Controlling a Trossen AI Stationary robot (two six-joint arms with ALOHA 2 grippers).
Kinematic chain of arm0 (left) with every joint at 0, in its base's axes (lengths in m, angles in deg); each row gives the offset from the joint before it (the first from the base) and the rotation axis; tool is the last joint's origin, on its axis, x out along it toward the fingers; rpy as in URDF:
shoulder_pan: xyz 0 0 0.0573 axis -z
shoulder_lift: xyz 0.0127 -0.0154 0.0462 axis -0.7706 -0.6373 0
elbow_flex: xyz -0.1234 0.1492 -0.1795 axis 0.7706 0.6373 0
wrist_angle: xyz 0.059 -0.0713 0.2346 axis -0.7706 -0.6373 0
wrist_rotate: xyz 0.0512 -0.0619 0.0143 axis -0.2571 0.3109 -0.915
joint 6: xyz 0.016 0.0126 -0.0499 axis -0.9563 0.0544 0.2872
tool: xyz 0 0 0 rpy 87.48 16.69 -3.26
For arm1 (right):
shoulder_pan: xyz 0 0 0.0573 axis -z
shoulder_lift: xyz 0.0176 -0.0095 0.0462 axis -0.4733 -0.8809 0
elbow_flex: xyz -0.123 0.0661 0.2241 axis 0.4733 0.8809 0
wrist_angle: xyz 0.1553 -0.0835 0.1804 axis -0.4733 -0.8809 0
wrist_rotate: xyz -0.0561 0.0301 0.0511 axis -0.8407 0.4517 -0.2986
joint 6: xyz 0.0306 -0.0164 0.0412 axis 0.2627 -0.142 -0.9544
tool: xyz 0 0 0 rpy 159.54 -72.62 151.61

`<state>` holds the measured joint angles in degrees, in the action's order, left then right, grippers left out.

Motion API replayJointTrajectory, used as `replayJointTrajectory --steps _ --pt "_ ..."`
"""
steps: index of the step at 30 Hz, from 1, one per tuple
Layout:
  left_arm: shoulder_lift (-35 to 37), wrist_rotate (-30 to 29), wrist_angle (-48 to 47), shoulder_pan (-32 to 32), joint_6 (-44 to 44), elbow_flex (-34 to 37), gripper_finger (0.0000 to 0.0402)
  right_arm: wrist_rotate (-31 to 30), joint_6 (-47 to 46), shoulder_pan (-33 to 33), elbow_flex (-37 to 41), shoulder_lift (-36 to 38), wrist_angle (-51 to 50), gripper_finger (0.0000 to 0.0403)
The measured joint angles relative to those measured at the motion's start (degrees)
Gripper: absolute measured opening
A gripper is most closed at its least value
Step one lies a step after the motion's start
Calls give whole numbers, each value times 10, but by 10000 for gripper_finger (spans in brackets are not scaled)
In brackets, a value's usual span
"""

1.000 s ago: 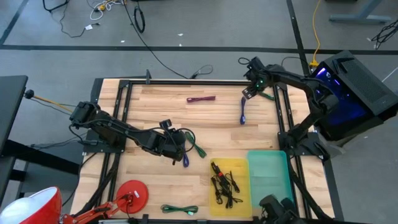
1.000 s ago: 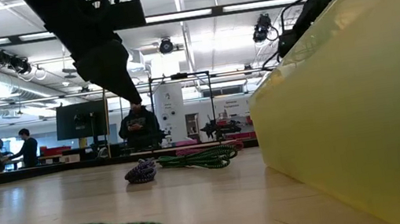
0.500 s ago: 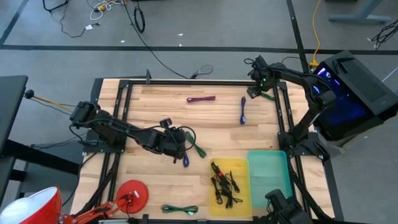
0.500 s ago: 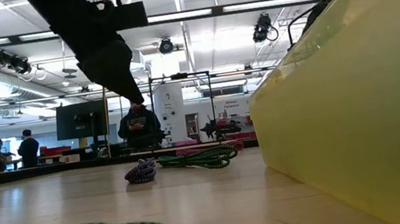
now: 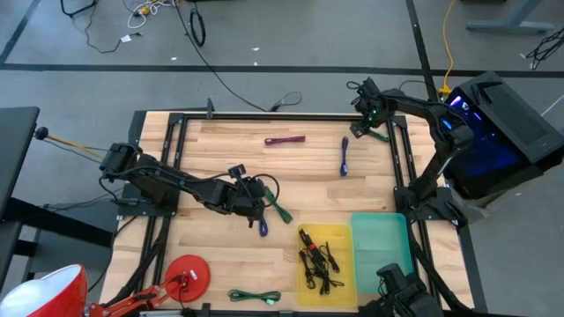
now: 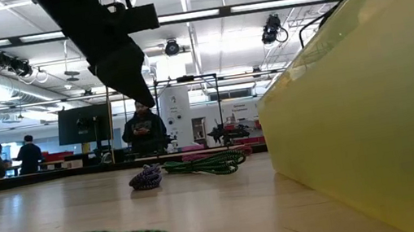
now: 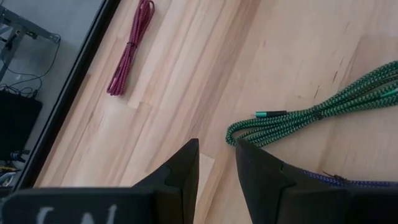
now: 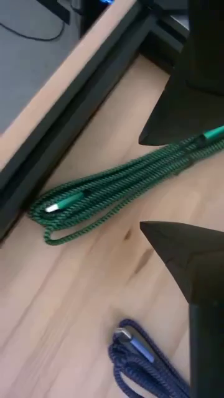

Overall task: Pick & Place USB Port
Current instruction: Put the top right green patterned charger cable into the blue bin

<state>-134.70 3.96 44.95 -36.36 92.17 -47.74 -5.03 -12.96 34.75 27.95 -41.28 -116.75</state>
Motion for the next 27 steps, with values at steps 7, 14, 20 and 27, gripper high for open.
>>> replayJointTrajectory --steps 7,14,20,27 --pt "0 0 0 -3 -6 0 112 -32 25 0 0 0 -9 210" --pt "0 0 0 -10 -7 0 112 29 9 -12 -8 0 -68 210" --pt "0 0 1 -18 -6 0 112 50 -5 -48 -44 1 -80 210" --pt "0 0 2 -13 -5 0 112 121 -39 -74 -38 2 -133 210"
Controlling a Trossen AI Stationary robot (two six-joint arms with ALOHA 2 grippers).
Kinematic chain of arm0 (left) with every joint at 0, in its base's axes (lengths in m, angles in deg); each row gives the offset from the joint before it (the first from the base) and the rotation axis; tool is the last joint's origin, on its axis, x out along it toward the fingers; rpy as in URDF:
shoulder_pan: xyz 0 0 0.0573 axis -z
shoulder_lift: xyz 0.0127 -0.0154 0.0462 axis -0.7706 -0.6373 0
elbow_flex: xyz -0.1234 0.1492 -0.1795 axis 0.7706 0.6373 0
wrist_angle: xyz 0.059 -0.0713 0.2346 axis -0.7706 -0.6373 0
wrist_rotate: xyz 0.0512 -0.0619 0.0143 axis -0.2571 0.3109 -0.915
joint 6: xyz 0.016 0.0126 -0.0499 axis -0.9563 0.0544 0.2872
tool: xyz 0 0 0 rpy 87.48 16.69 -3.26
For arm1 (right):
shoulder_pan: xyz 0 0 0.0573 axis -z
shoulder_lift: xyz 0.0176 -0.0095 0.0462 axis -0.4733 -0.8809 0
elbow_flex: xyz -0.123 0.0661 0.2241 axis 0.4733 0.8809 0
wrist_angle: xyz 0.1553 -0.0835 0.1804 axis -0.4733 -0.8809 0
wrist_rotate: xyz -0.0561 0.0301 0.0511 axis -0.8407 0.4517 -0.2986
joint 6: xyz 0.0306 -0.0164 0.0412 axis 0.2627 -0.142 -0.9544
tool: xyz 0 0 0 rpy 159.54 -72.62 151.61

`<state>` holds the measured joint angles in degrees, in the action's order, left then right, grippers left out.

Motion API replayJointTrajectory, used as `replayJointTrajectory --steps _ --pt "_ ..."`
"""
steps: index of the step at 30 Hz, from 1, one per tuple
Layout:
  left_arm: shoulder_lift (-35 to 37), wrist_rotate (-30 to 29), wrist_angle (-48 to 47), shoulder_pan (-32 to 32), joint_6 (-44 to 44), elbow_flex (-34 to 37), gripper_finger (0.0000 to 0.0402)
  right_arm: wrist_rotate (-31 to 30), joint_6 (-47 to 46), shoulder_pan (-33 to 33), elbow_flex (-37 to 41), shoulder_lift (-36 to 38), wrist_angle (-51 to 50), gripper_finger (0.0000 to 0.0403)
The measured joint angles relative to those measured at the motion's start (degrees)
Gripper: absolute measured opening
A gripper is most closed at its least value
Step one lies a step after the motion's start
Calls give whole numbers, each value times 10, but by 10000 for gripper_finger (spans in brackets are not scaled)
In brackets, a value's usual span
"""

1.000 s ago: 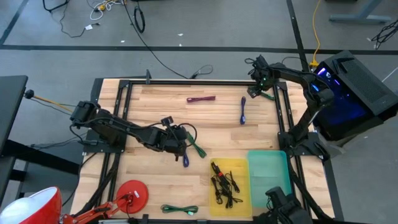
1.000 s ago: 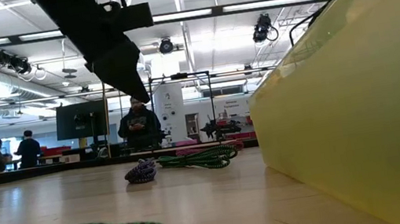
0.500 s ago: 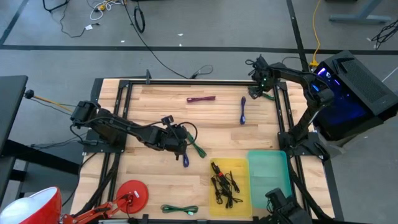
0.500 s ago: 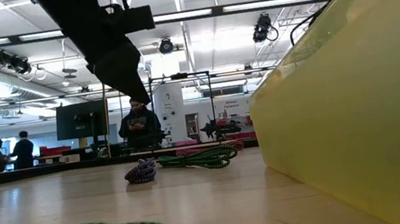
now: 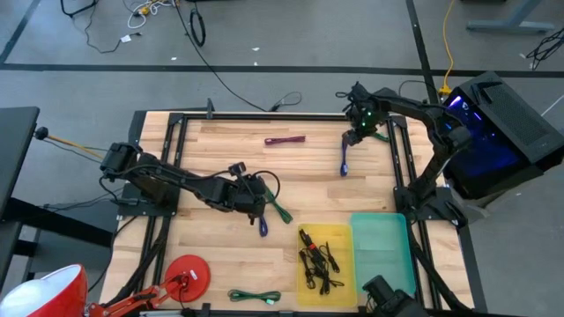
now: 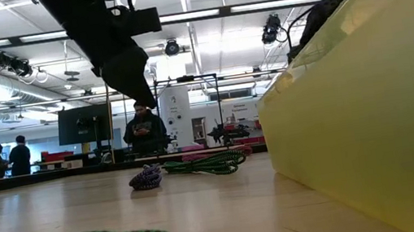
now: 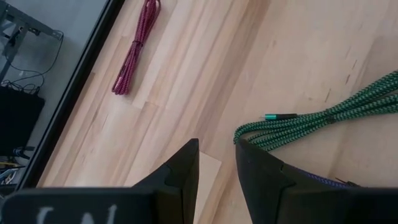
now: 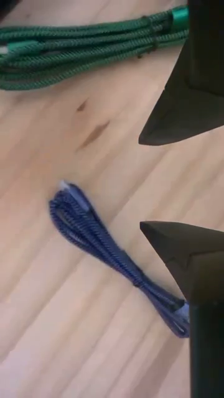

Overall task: Pick & Place USB Port
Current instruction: Put the top right green patterned charger cable into the blue bin

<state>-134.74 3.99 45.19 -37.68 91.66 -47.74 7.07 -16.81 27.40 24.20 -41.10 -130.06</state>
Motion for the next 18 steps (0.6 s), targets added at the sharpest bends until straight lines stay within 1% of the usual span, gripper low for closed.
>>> replayJointTrajectory --steps 2,3,5,8,10,15,18 --pt "0 0 1 1 0 0 112 17 -9 -9 12 0 -6 210" --pt "0 0 1 1 0 0 112 38 -11 -14 19 0 -4 210" --pt "0 0 1 1 0 0 112 54 -11 -20 36 0 30 210" --pt "0 0 1 1 0 0 112 17 -23 -16 52 -3 79 210" --pt "0 0 2 1 0 0 112 9 -23 -9 52 -6 111 210" --pt "0 5 4 1 0 0 112 14 -41 10 52 -20 183 208" --pt "0 9 4 1 -2 0 112 16 -41 17 51 -27 196 206"
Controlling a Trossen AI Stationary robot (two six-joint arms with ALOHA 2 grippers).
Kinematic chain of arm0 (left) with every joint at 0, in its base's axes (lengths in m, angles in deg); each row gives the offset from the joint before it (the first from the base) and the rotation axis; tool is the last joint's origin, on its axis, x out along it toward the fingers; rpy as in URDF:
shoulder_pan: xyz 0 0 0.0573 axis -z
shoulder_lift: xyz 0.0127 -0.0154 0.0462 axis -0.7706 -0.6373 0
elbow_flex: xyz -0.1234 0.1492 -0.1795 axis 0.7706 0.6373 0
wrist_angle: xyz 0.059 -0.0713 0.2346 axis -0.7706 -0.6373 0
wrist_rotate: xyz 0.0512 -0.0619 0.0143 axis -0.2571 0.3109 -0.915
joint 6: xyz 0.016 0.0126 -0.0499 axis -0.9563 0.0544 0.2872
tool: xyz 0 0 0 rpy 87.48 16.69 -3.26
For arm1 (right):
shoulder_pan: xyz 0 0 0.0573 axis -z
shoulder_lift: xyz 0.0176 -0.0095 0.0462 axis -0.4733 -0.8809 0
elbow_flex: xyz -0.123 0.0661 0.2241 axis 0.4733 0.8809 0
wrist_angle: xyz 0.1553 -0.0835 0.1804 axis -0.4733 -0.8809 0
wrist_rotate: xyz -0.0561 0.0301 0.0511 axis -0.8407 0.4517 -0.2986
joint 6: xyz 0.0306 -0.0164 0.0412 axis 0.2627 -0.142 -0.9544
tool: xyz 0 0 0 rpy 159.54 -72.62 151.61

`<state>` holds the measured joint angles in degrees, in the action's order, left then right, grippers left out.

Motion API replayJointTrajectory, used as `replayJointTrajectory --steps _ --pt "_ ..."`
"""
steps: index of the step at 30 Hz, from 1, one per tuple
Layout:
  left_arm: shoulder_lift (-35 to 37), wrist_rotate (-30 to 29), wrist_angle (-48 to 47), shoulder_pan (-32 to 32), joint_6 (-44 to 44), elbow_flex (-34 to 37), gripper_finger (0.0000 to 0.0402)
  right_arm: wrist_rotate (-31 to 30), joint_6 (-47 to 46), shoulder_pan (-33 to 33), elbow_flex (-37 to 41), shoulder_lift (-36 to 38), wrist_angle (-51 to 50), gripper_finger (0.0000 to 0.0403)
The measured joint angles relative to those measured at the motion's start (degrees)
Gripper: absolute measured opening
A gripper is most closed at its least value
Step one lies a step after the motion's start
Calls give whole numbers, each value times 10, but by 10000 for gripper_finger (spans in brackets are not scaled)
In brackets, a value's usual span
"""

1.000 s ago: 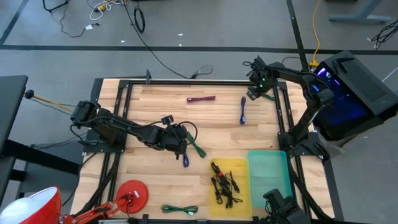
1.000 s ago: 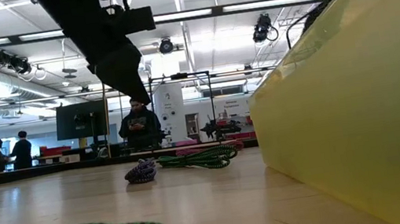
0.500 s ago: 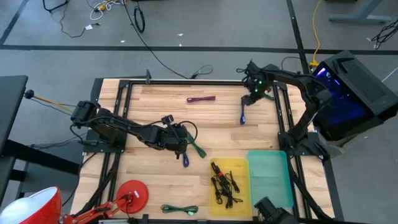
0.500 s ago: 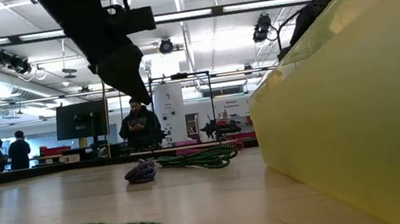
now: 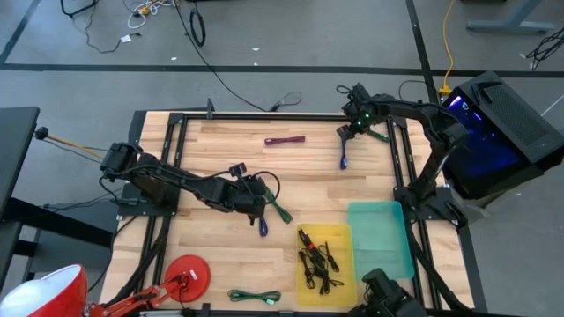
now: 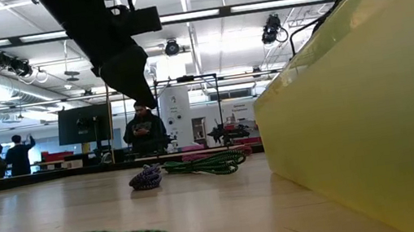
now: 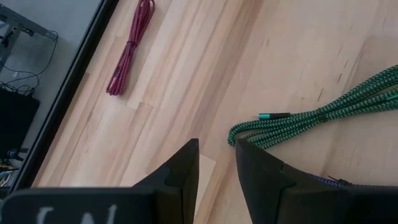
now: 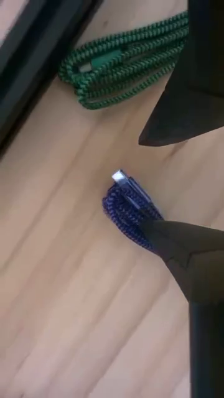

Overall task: Pick & Place USB Port
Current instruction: Put the top right green patterned charger cable into the blue bin

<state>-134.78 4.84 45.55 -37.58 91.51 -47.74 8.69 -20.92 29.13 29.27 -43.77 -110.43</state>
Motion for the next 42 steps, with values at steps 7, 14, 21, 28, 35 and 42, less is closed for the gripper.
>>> replayJointTrajectory --steps 7,14,21,28,35,42 --pt "0 0 1 -4 -9 0 112 6 16 -1 -4 16 -58 205" --pt "0 0 4 -4 -9 0 112 -70 12 -1 -14 33 -90 205" --pt "0 0 4 -4 -9 0 112 -159 4 3 -16 33 -84 205" --pt "0 0 5 -4 -9 0 112 -220 17 13 -16 7 -83 205" --pt "0 0 5 -4 -10 0 112 -228 28 29 -16 -25 -84 205" --pt "-5 0 8 -5 -11 0 112 -246 44 28 -18 -45 -83 187"
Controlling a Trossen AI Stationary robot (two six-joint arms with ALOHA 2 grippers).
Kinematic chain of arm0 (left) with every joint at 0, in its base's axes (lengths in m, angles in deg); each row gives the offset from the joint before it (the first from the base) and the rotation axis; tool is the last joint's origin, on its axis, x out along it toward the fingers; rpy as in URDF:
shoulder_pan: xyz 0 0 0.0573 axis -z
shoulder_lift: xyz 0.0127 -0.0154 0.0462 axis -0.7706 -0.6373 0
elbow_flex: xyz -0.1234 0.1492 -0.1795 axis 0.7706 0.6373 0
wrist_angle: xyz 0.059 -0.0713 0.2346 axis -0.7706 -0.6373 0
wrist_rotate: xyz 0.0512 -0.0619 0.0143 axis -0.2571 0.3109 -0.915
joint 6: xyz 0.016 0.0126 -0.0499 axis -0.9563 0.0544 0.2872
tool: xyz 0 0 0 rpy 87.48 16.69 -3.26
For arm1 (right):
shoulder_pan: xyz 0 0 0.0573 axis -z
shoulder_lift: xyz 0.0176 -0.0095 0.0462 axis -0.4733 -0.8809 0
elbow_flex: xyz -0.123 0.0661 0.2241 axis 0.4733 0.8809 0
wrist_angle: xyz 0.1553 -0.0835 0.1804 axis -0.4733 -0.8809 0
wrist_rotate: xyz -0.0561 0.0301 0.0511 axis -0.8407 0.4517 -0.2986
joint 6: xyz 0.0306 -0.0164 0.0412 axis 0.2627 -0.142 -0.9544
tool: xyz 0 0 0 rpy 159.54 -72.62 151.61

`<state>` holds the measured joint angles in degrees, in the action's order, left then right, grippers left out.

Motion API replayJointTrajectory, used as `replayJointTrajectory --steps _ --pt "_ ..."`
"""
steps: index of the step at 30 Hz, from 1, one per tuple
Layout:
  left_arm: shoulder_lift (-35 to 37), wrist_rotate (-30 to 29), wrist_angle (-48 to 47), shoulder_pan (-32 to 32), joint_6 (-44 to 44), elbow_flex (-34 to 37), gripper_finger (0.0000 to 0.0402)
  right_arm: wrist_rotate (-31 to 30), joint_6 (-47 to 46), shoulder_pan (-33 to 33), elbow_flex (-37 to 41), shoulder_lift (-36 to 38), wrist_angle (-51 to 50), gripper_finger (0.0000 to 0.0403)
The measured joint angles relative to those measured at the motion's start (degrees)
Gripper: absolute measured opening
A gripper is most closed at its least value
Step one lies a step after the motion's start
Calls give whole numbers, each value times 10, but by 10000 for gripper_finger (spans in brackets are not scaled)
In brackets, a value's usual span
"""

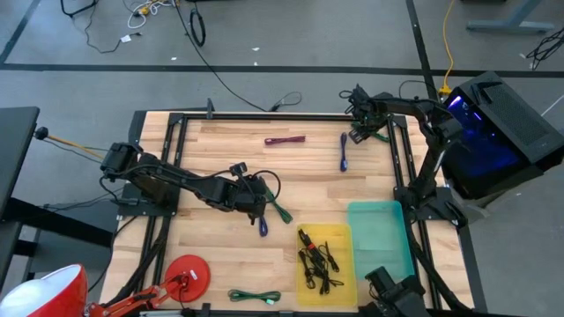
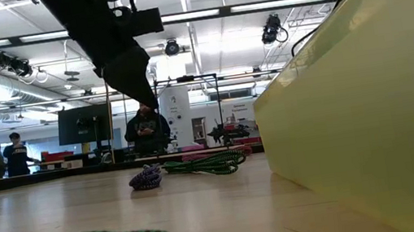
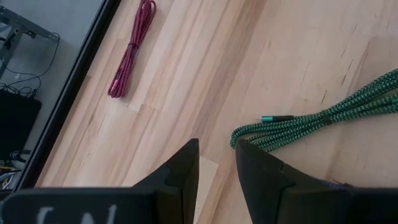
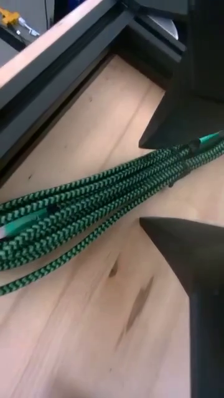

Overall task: Pick & Place USB Port
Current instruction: Put the top right green patterned charger cable into the blue bin

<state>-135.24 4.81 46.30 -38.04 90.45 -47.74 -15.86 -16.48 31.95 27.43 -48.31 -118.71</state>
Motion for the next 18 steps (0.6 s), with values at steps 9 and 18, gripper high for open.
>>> replayJointTrajectory --steps 9,18 --pt "-27 16 8 -1 -28 0 112 26 9 7 -15 -4 -7 17" --pt "-24 -6 15 -3 -44 0 112 63 -21 -2 -90 0 -115 4"
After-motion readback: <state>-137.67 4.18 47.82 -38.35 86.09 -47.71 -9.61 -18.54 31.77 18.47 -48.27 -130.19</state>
